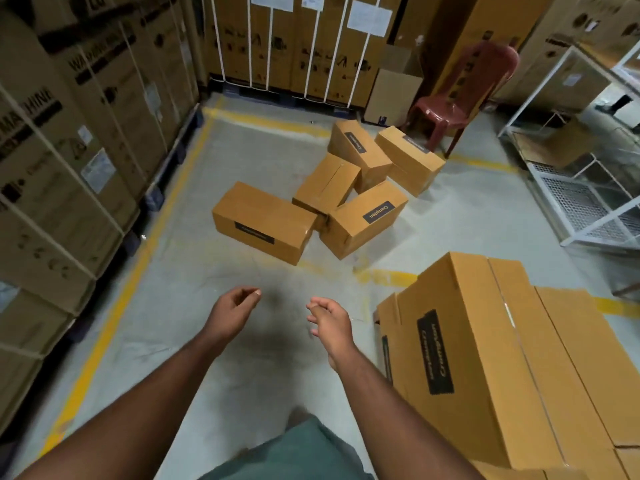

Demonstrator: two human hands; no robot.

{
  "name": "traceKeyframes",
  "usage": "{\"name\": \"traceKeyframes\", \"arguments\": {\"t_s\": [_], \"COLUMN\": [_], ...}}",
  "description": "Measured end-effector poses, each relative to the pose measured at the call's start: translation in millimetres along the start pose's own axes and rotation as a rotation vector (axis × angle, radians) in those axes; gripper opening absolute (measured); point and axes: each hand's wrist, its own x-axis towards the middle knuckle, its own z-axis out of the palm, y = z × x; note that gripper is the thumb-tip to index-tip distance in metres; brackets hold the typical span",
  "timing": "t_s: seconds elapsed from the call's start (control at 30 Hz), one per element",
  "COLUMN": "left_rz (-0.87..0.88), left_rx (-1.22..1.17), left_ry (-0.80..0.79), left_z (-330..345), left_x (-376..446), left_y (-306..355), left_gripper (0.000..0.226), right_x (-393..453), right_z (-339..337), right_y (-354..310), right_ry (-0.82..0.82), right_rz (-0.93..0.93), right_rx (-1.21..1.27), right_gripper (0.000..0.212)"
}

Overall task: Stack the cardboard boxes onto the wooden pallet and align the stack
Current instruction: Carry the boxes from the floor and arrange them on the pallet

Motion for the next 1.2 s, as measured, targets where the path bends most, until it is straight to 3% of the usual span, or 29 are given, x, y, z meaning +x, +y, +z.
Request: {"name": "traceKeyframes", "arguments": {"t_s": [0.27,0.47,0.77,1.0,1.2], "left_rz": [-0.048,-0.12,-0.204,-0.347,-0.508], "left_rx": [-0.024,-0.083,-0.144,-0.201,-0.063], "left_ry": [0.047,0.17,0.161,0.121,0.094], "left_z": [-47.2,-90.1,-119.1,-108.0,-58.8], "left_x": [163.9,289.6,464.1,631.6,719.2], "left_y": [40.1,93.5,159.4,153.6,77.2], "left_gripper": [0.025,0.021,0.014,0.008,0.022], "right_x": [167.2,287.6,439.6,584.6,726.6], "right_z": [85.5,150.5,209.2,247.6,268.2], "right_y": [-79.6,-175.4,-301.1,-334.9,-287.3], "right_ry": [-0.055,-0.155,-0.174,-0.211,-0.235], "right_rz": [-0.023,0.025,0.037,0.09,0.224], "right_rx": [-0.027,-0.081,-0.129,-0.13,-0.256], "right_gripper": [0.01,0.014,0.012,0.022,0.023]}}
